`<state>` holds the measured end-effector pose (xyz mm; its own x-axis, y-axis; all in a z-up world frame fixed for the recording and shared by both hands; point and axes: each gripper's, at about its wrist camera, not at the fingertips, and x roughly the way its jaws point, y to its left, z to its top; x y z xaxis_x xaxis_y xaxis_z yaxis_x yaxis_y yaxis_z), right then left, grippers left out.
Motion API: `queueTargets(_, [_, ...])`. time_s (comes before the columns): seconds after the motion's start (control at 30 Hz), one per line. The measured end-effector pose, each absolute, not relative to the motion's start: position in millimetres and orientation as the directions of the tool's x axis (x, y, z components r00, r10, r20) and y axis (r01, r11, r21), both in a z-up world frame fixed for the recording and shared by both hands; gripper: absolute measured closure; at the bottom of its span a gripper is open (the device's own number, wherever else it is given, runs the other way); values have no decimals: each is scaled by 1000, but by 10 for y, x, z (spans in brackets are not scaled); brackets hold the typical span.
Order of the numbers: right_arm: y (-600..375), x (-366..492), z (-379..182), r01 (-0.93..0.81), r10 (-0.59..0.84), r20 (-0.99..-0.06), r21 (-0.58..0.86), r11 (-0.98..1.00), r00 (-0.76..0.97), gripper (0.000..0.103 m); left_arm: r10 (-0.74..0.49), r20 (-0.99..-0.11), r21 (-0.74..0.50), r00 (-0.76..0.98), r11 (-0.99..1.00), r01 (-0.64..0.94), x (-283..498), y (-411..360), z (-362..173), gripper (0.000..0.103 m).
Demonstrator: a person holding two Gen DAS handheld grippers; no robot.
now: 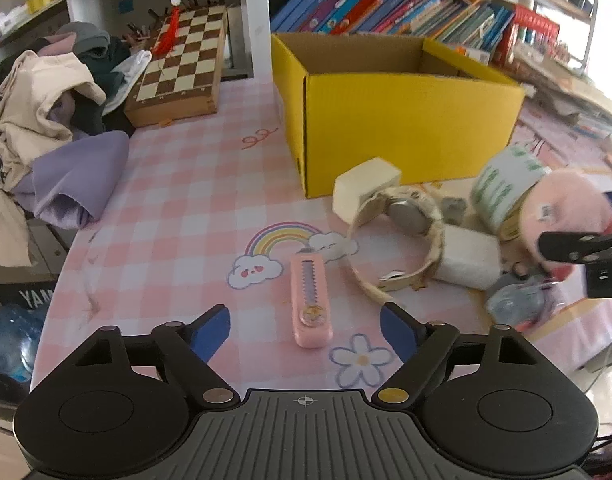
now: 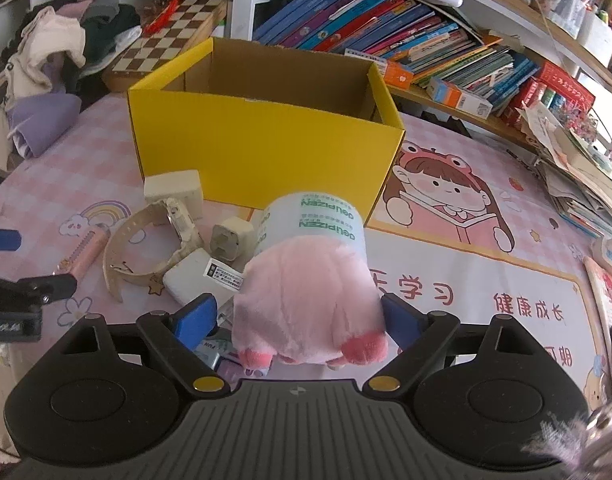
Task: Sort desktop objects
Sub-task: 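Reach the right gripper to the pink plush pig and close on it, then lift the pink plush pig with the right gripper and carry it over the yellow box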
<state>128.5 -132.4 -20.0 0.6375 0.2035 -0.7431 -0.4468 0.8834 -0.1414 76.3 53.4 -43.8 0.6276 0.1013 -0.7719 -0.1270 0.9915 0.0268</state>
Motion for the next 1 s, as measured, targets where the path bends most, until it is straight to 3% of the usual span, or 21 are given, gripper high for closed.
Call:
queueTargets(0.17, [-1372,1385,-227,-435,193,-750,-137,890,632,20,108,-801,31,589,990,-138,888,581,-577,32])
queueTargets(0.5, [-1407,1502,-232,-458,220,-757,-115,882,615,29,114,-803,6,586,983,-183,958,660,-615,38])
queueTargets(0.6, [-1422,1517,-226,-467,235,-757,-104,878,610,33,116,-802,-2,586,980,-197,976,684,-621,53])
queueTargets(0.67, [-1465,1525,-211,-465,250,-755,-82,881,607,36,116,-801,-10,587,978,-208,986,706,-624,72])
queueTargets(0.77, [-1558,1524,-161,-444,264,-745,-49,895,613,38,92,-800,-67,593,968,-241,973,821,-605,80])
queueTargets(1.0, [-1683,1451,9,-417,275,-705,-32,908,654,38,104,-736,-92,669,964,-251,874,843,-385,80])
